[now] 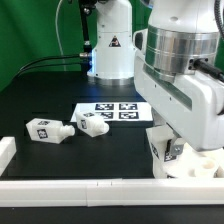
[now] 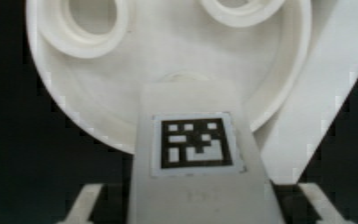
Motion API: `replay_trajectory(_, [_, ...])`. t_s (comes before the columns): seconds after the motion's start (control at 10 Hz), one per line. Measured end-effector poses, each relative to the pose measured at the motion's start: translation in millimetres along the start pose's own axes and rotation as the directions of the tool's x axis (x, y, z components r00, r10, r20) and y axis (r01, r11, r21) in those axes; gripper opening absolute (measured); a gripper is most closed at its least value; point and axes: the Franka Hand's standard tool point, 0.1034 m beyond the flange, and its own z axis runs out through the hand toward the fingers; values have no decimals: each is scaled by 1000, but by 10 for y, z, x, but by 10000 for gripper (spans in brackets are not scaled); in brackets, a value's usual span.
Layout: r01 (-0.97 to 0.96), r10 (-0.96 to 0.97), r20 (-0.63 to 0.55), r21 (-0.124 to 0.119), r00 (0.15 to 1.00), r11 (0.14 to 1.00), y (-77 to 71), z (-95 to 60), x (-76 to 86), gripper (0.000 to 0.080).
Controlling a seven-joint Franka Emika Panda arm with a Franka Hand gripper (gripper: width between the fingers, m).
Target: Assemble stool
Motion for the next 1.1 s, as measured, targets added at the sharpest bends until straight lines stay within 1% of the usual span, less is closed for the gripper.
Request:
replay_trajectory(0.1, [5,-5,0,-1,1000,1000,1,7,-3,405])
replay_trajectory(0.2, [7,-7,0,0,1000,1000,0,7,-5,578])
replay_trajectory(0.3, [39,-39,0,4,999,999,-7,-11,0,578])
replay_trajectory(0.4, [82,-82,1,14,997,997,-11,-96,27,635])
replay_trajectory(0.5, [112,-113,12,33,994,993,18,-235,74,645])
replay_trajectory(0.6, [133,-134,25,46,991,990,53,-335,129,645])
replay_trajectory(0.8, [136,-137,26,39,990,990,63,-287,110,648])
replay_trajectory(1.1, [175,-176,24,40,984,984,63,-280,107,648])
